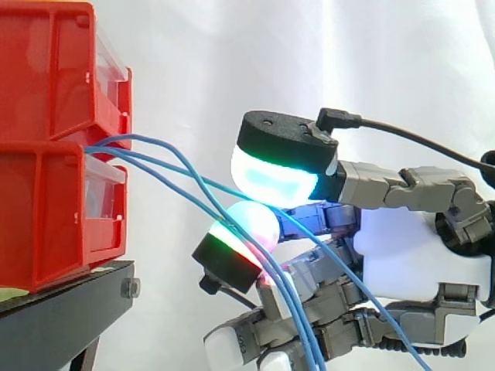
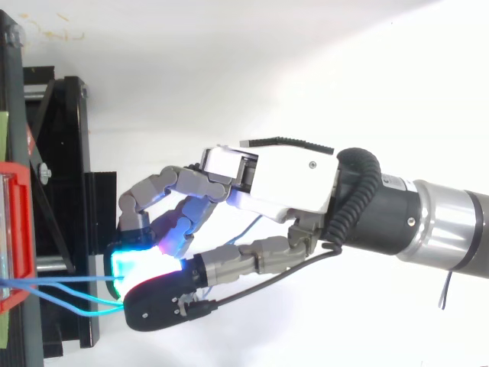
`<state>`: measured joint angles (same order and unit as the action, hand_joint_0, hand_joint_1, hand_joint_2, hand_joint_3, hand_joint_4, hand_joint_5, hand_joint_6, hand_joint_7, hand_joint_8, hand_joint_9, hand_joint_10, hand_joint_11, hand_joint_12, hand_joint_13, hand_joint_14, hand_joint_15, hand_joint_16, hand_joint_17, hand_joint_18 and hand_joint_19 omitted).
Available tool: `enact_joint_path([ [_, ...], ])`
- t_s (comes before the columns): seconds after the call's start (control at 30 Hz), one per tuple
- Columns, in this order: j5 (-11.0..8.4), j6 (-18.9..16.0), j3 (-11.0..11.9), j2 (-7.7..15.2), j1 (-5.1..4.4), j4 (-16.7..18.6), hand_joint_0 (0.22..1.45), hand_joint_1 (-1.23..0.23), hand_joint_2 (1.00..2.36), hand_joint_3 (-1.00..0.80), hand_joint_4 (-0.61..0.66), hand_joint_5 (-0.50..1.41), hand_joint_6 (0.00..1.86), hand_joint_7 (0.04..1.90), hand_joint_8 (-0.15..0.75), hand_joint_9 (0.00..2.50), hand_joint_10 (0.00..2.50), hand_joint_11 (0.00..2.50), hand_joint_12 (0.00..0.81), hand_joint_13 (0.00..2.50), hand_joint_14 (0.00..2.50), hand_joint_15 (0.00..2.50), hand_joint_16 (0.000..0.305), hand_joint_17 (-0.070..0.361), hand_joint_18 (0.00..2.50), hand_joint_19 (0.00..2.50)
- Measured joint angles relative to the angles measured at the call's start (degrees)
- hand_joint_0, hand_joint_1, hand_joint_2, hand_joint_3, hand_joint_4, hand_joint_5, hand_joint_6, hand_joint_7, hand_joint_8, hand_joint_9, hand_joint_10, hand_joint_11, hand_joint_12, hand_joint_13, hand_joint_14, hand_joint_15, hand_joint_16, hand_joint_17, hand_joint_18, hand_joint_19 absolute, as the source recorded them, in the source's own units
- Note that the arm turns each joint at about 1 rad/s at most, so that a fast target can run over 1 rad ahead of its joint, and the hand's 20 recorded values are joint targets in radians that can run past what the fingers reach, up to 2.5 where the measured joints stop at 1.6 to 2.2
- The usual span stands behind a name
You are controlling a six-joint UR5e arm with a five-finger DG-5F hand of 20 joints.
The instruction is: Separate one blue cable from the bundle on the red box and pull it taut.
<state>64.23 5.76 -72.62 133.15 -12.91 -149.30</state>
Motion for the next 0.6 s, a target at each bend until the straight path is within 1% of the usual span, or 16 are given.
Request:
enact_joint_path([
  [0.2,-0.58,0.04,0.02,-0.06,-0.16,0.01,0.62,-0.82,1.02,-0.04,0.08,-0.17,0.9,1.2,0.405,1.09,0.02,0.68,0.45,0.83,0.01,0.34,0.054,0.122,0.86,0.41],
  [0.23,-0.61,0.04,0.02,-0.06,-0.17,0.01,0.62,-0.82,1.02,-0.02,0.04,-0.17,0.91,1.22,0.4,1.09,0.01,0.68,0.444,0.82,0.01,0.34,0.054,0.121,0.86,0.41],
  [0.27,-0.64,0.04,0.02,-0.07,-0.19,-0.01,0.62,-0.82,1.02,-0.01,0.03,-0.17,0.91,1.22,0.399,1.1,0.01,0.68,0.446,0.82,0.01,0.34,0.054,0.121,0.86,0.41],
  [0.3,-0.65,0.04,0.02,-0.08,-0.22,-0.04,0.62,-0.82,1.02,0.02,-0.02,-0.17,0.91,1.24,0.4,1.12,0.02,0.67,0.446,0.83,0.01,0.34,0.054,0.122,0.87,0.41],
  [0.4,-0.68,-0.01,0.02,-0.14,-0.25,-0.09,0.63,-0.81,1.01,0.07,-0.1,-0.15,0.92,1.27,0.401,1.15,0.01,0.66,0.445,0.85,0.01,0.33,0.055,0.123,0.89,0.4],
  [0.6,-0.73,0.05,0.02,-1.13,-0.27,-0.63,0.65,-0.81,1.01,0.12,-0.18,-0.13,0.91,1.33,0.402,1.22,0.01,0.67,0.447,0.88,0.01,0.33,0.054,0.122,0.92,0.4],
])
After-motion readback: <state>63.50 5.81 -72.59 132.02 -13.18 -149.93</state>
